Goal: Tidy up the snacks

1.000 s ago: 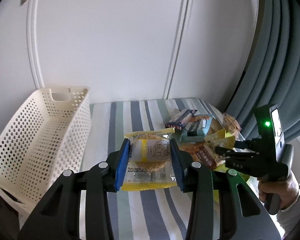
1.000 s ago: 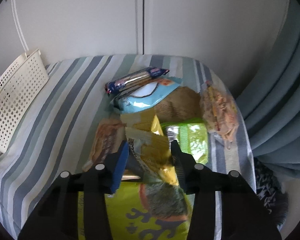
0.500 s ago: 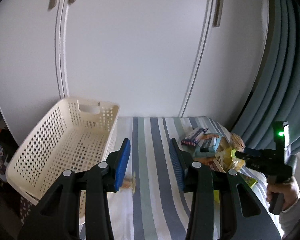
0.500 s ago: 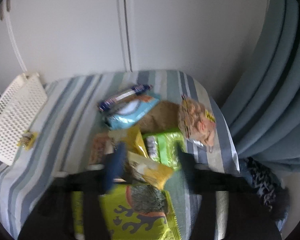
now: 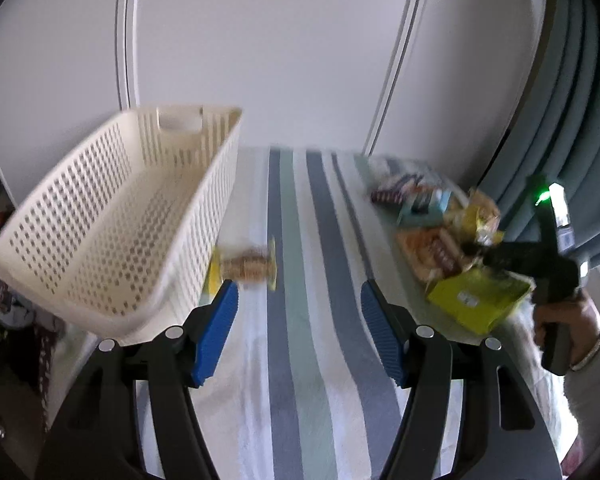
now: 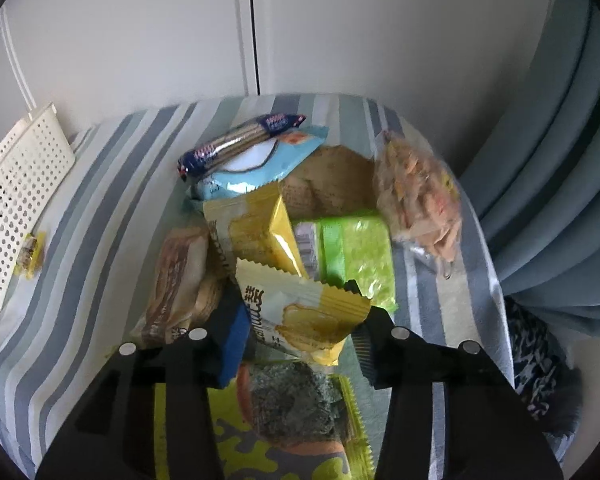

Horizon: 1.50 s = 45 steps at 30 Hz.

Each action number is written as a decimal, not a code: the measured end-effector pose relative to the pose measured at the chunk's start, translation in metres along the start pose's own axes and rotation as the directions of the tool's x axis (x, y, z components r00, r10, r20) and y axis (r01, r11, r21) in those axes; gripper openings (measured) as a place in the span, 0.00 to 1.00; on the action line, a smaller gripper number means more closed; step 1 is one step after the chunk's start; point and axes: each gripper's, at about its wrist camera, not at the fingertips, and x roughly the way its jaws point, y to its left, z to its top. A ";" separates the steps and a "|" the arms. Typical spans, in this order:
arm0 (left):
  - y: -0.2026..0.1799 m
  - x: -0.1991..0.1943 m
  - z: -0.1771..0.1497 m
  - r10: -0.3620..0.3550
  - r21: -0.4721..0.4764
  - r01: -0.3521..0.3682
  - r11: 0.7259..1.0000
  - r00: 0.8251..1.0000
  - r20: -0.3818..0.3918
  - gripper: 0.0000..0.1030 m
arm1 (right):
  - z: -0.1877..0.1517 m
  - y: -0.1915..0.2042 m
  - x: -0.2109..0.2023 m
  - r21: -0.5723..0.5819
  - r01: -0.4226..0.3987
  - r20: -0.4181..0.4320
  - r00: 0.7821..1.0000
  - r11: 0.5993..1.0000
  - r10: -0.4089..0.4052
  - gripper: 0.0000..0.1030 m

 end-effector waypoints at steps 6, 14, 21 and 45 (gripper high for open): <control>-0.014 0.031 0.001 0.045 0.053 -0.041 0.998 0.997 -0.061 0.74 | -0.005 -0.006 -0.027 0.017 0.009 0.110 0.994 1.000 -0.011 0.44; -0.020 0.094 0.016 0.147 0.071 -0.134 0.988 0.966 -0.215 0.74 | -0.016 -0.012 -0.035 0.050 -0.069 0.169 0.984 0.996 0.060 0.44; -0.016 0.133 0.025 0.227 0.055 -0.221 0.974 0.930 -0.288 0.83 | -0.022 -0.028 -0.036 0.129 -0.145 0.209 0.971 0.981 0.116 0.44; -0.029 0.152 0.043 0.303 0.085 -0.291 0.953 0.914 -0.271 0.90 | -0.023 -0.035 -0.030 0.164 -0.182 0.202 0.968 0.970 0.147 0.44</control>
